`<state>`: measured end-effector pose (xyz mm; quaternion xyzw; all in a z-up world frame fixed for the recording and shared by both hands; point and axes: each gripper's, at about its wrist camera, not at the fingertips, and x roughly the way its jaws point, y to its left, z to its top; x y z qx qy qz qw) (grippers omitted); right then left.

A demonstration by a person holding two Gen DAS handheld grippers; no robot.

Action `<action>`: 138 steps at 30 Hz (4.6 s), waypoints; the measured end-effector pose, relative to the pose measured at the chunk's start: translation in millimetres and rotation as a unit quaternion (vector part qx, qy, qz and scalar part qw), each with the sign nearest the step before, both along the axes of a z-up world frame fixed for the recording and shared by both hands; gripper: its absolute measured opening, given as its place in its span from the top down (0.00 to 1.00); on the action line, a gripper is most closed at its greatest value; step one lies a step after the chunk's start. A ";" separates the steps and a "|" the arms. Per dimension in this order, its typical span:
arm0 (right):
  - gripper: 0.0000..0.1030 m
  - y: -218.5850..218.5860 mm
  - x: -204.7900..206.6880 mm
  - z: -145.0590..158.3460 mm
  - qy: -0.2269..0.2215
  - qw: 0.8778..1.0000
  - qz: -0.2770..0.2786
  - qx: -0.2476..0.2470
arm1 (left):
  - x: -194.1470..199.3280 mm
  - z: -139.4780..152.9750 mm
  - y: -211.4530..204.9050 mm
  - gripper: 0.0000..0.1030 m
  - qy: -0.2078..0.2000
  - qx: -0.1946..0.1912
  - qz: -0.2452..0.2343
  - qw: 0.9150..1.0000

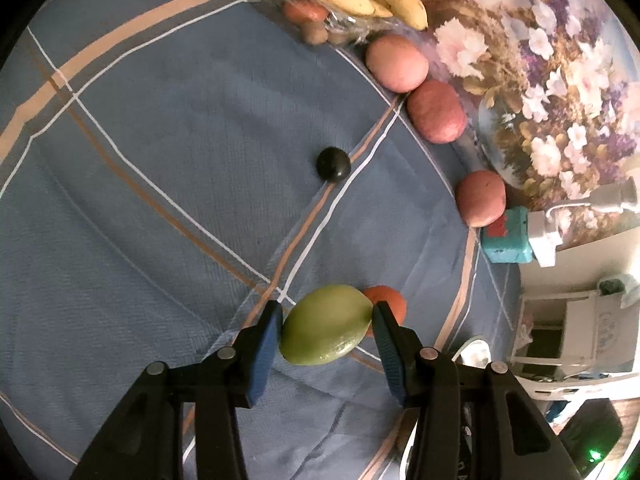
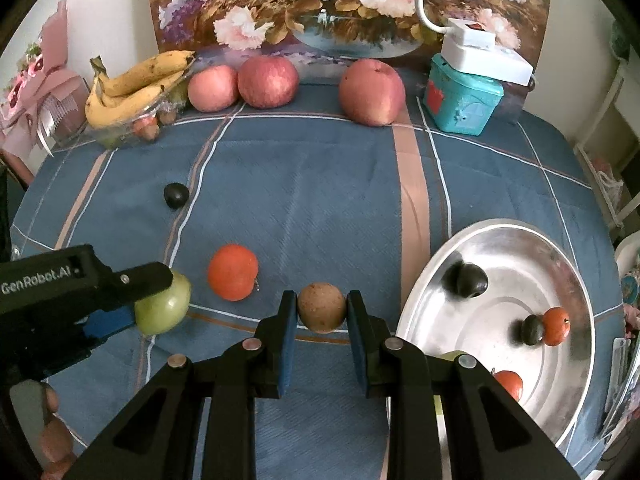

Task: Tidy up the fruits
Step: 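Carry the pear and kiwi over the steel plate and release both, then move both tools toward the dark plum and the orange on the cloth, then grasp the dark plum with the left tool while the right tool grasps the orange, then carry the plum and orange over the steel plate and release them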

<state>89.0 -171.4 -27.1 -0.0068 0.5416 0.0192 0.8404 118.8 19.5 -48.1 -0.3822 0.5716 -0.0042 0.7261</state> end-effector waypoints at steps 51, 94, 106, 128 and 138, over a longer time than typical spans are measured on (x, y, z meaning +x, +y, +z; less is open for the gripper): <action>0.12 -132.9 -18.8 17.2 -0.022 0.984 -0.175 0.018 | 31.1 18.5 -61.6 0.00 -0.038 0.157 -0.122 0.979; 0.55 43.5 55.2 -52.4 0.040 0.997 -0.035 0.063 | 105.4 -21.7 -13.0 0.73 -0.111 0.183 -0.170 0.962; 0.65 45.7 46.7 -33.1 0.028 0.998 -0.020 0.060 | 93.6 -1.4 -10.9 0.74 -0.107 0.161 -0.151 0.969; 0.65 21.0 -31.4 24.3 -0.011 0.997 -0.034 0.066 | 9.5 50.0 -27.6 0.74 -0.112 0.140 -0.169 0.969; 0.65 -68.4 -55.5 37.7 -0.021 0.989 -0.136 0.054 | -14.2 52.6 -93.5 0.74 -0.127 0.103 -0.236 0.958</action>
